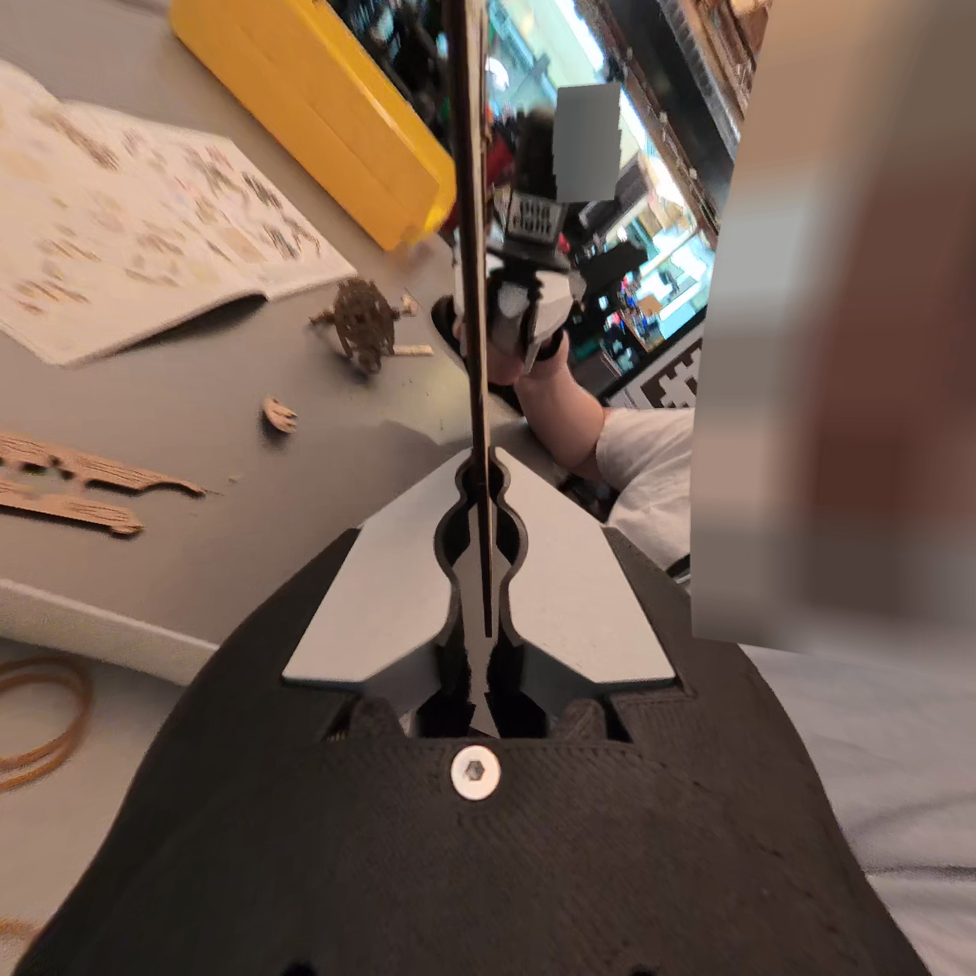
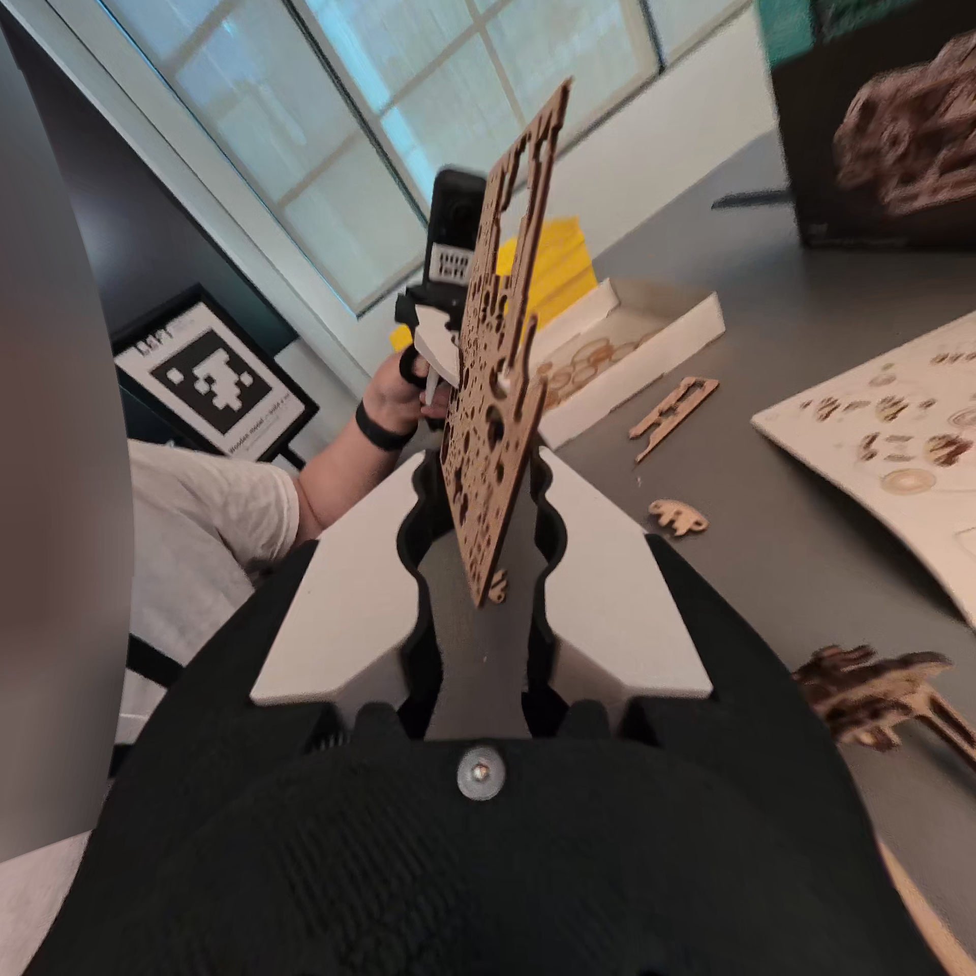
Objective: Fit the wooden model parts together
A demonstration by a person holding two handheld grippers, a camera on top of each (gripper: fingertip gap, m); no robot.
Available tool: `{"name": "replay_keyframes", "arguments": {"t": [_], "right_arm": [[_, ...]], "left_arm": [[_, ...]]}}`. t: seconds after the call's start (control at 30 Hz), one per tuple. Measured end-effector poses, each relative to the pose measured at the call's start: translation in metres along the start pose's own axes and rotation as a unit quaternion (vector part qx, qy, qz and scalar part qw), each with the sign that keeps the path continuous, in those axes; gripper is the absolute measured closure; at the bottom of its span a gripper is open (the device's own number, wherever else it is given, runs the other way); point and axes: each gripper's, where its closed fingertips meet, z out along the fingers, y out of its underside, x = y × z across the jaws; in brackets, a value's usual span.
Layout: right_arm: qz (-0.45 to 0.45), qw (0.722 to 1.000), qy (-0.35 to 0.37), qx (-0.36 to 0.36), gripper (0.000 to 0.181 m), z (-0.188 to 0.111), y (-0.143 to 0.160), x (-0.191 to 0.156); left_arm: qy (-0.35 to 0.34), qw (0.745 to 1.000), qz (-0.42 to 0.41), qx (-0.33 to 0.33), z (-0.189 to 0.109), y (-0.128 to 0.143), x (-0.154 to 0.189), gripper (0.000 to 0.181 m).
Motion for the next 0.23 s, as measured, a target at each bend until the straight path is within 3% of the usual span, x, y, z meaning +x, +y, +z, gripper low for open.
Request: {"name": "replay_keyframes", "arguments": {"t": [0.1,0.23], "right_arm": [[-0.023,0.997,0.037,0.068,0.158,-0.021,-0.027,0.011],[-0.077,0.988,0.132,0.025,0.159,-0.017,-0.013,0.035]], "left_arm": [[-0.022,0.994,0.030,0.100,-0.032,-0.034,0.003,0.181],[-0.025,0.977,0.043,0.205,-0.059,-0.062,0.006,0.181]]}}
